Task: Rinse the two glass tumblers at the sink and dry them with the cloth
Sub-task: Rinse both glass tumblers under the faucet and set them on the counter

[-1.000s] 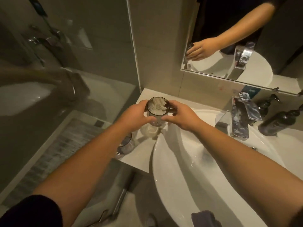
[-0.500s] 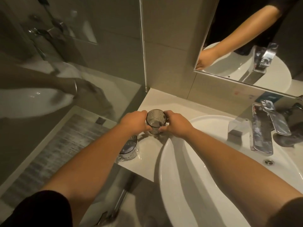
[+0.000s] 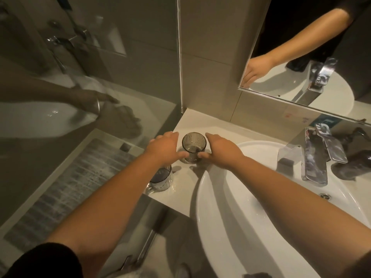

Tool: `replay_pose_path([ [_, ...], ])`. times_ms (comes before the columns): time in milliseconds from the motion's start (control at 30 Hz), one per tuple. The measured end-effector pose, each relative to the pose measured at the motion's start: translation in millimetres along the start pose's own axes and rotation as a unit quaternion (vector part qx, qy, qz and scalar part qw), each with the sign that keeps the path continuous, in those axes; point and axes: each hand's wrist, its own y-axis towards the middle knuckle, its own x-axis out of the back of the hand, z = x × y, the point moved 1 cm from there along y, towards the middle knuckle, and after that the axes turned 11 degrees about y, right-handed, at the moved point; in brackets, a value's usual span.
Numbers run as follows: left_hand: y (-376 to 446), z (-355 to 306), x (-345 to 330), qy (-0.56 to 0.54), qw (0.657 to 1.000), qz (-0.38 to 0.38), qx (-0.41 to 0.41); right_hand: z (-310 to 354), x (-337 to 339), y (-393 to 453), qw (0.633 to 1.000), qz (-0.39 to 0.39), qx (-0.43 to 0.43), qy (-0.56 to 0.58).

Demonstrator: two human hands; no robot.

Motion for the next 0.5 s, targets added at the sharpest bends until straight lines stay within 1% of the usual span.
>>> replay_pose_path([
  [133,-53.9,12.3,-5.5,-0.068,0.994,-0.079,0.031,9.2,0.0,-30.2,0.990,-0.062,0.116,-0.056],
  [200,-83.6,21.2,-16.9,-0.120,0.988,-0.090,0.047,16.8,-10.4,-45.2,0.982,-0.061,0.170,-0.057],
  [267,-109.1,34.0,-37.2,-0.172,0.979,-0.084,0.066,27.0,-26.1,-57.9,0.978,-0.038,0.201,-0.045],
  [367,-132.4,50.8,-67.0,-0.227,0.967,-0.072,0.087,43.2,-50.0,-64.9,0.983,0.021,0.184,-0.015],
  [500,-132.6,59.4,-85.3,-0.239,0.962,-0.066,0.111,63.5,-70.9,-54.9,0.990,0.046,0.131,0.032],
])
